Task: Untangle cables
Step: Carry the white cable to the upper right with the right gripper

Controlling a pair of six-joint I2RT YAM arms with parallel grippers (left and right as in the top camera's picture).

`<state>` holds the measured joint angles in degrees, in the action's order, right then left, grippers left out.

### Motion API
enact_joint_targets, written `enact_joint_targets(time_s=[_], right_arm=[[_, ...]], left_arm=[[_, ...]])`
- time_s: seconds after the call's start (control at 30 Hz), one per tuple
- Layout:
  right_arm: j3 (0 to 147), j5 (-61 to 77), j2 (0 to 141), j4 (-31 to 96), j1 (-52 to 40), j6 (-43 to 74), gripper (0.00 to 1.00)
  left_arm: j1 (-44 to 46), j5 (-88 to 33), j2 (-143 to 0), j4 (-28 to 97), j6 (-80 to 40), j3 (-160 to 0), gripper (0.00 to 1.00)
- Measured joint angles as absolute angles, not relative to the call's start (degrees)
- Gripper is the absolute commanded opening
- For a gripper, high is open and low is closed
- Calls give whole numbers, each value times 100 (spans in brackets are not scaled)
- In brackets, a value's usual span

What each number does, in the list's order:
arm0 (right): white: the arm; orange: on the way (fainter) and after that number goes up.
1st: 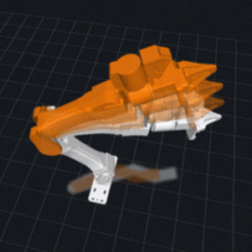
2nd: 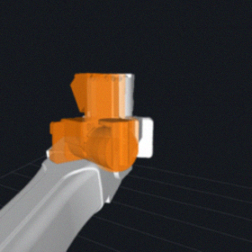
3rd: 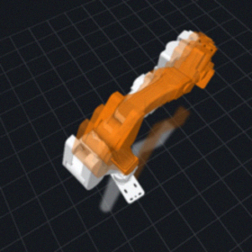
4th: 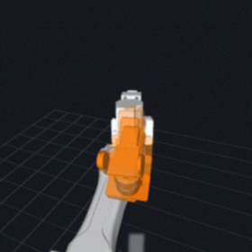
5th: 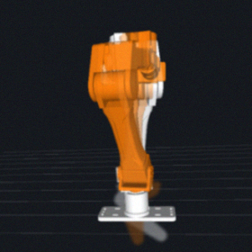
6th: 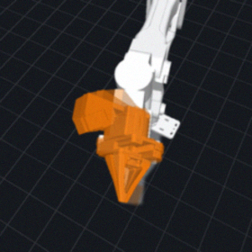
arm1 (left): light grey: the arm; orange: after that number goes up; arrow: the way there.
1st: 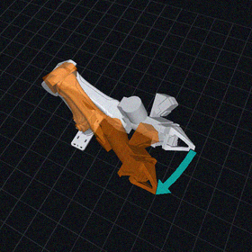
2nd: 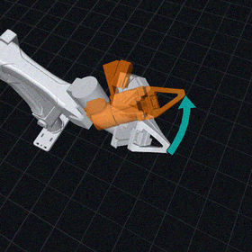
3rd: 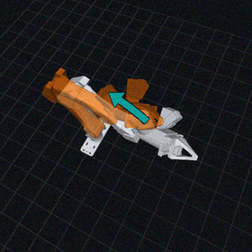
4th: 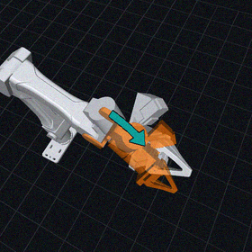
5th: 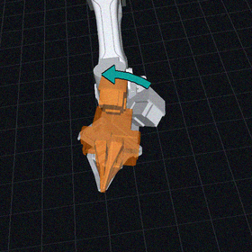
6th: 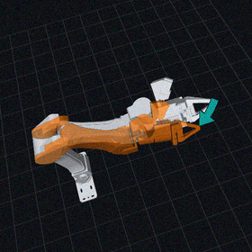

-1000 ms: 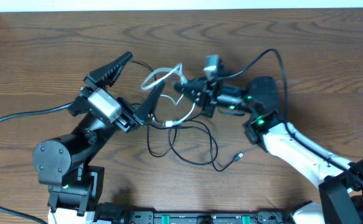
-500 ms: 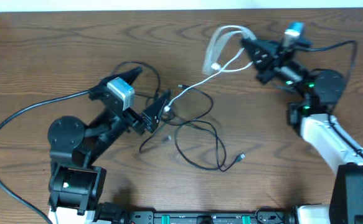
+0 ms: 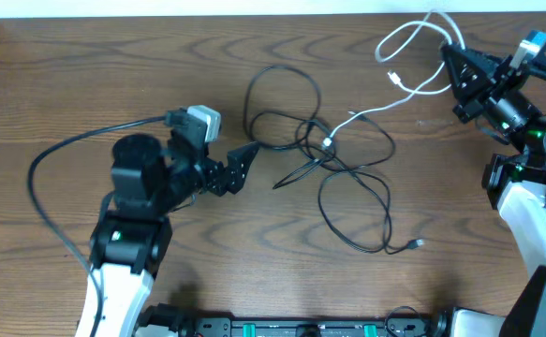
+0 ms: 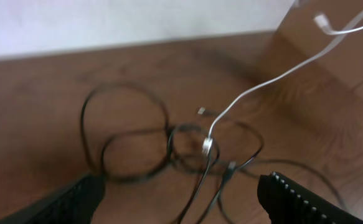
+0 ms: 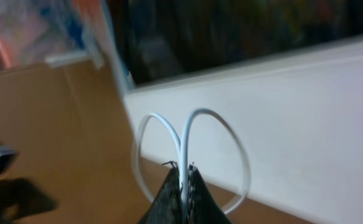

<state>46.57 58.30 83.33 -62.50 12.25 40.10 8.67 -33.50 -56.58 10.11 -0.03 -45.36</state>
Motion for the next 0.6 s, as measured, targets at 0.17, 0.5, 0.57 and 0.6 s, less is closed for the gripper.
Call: enact_joint_targets(time_s=[0.17,0.5,0.57,0.6], right_arm=[[4724,5791,8283,-2895,1155,2753,1],[4652,3242,8337,-226,1100,856,1],[4652,2722,8215,-211,1160,727,1],[4652,2541,8121,-200,1186,683,1]], left_arm=[[867,-3461,-6399,1009,-5,-4536,84],[867,-3594,-7220,1007,-178,-4536,87],[867,-3605,-7223,1007,-183,-4536,87],[867,-3610,-7223,1007,-183,-4536,87]])
